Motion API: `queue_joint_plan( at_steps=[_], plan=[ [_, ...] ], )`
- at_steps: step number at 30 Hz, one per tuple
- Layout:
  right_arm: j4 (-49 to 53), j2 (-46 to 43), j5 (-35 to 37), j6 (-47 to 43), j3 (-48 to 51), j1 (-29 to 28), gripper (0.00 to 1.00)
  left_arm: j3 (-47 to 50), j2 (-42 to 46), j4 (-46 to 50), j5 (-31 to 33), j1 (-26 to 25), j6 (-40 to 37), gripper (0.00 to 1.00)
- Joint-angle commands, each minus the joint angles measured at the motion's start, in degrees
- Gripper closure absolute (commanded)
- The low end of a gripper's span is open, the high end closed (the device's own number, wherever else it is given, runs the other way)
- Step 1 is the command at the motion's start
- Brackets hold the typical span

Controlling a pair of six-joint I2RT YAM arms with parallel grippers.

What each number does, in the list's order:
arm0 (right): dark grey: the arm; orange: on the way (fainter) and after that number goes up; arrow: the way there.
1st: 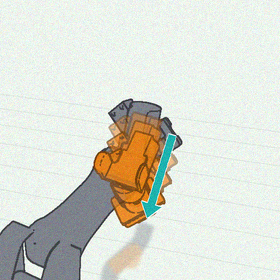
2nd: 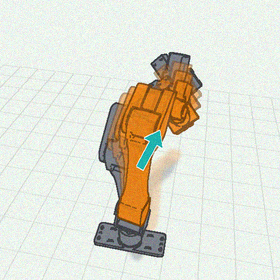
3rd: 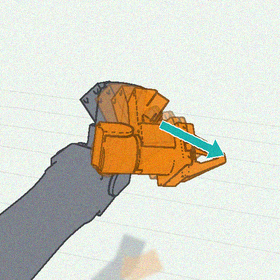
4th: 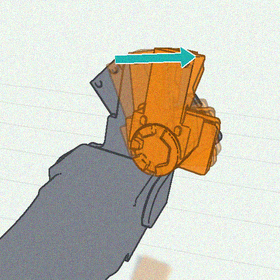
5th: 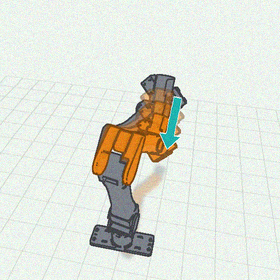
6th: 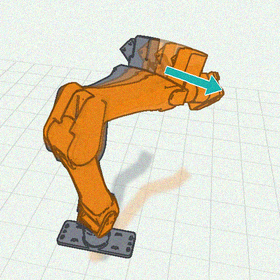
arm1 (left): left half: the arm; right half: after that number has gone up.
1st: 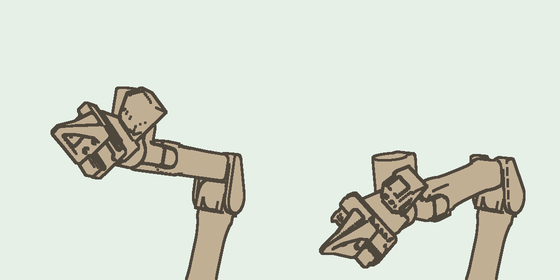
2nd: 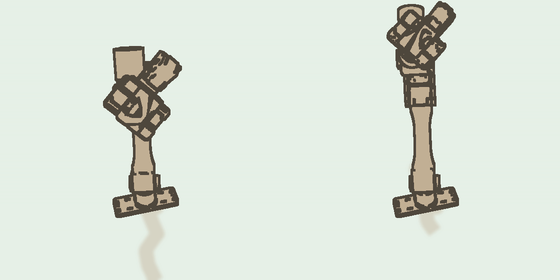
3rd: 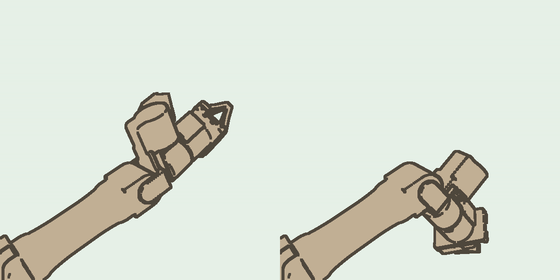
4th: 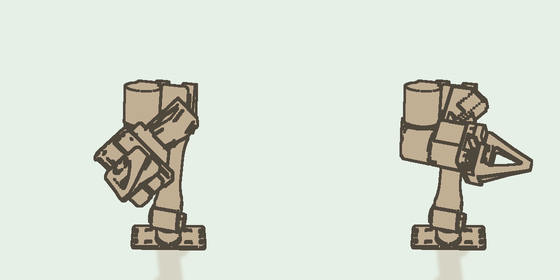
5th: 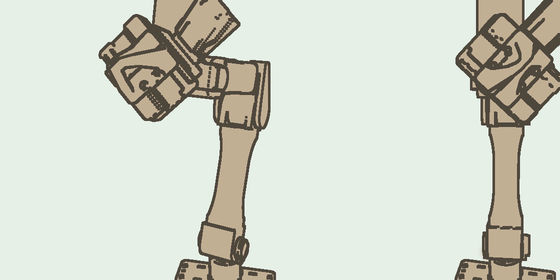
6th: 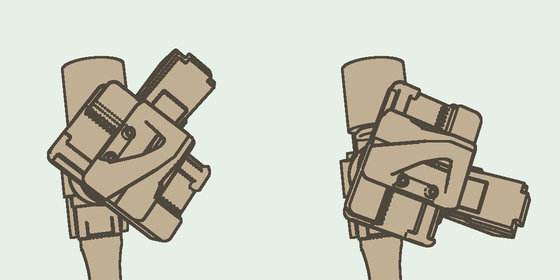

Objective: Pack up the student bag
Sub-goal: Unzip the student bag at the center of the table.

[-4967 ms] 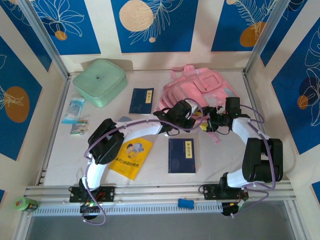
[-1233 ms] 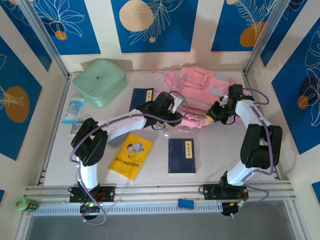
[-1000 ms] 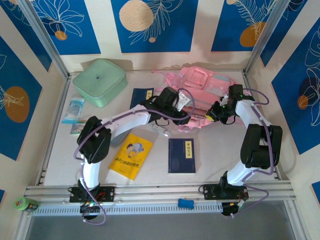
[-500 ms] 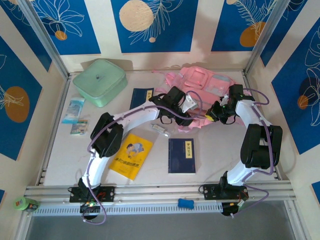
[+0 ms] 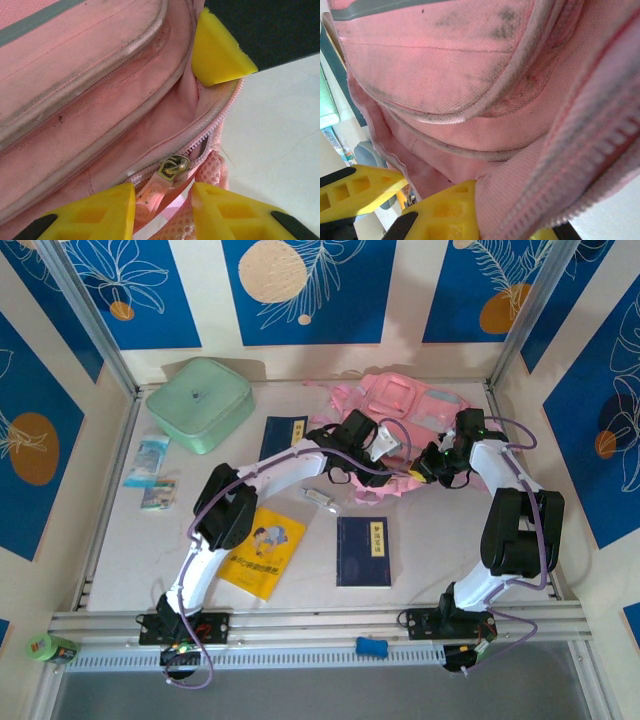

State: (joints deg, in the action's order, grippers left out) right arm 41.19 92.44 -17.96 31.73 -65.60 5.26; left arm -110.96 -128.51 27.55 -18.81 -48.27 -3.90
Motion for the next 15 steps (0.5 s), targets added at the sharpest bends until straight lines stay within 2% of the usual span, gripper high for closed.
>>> queue_joint_plan(
  at_steps=[1, 11, 15],
  plan=[
    [-1.9, -1.3, -3.8, -0.1, -1.1, -0.8, 1.00, -2.0, -1.7, 0.4, 2.2, -0.8, -1.5, 0.68],
    [-1.2, -1.6, -3.4, -0.9, -1.7, -0.3, 1.00, 0.6, 0.2, -2.9, 10.3, -0.8, -1.2, 0.88],
    [-1.0, -1.9, -3.6, -1.0, -1.9, 0.8, 1.00, 2.0, 1.7, -2.5, 15.3, -0.5, -2.4, 0.91]
  ],
)
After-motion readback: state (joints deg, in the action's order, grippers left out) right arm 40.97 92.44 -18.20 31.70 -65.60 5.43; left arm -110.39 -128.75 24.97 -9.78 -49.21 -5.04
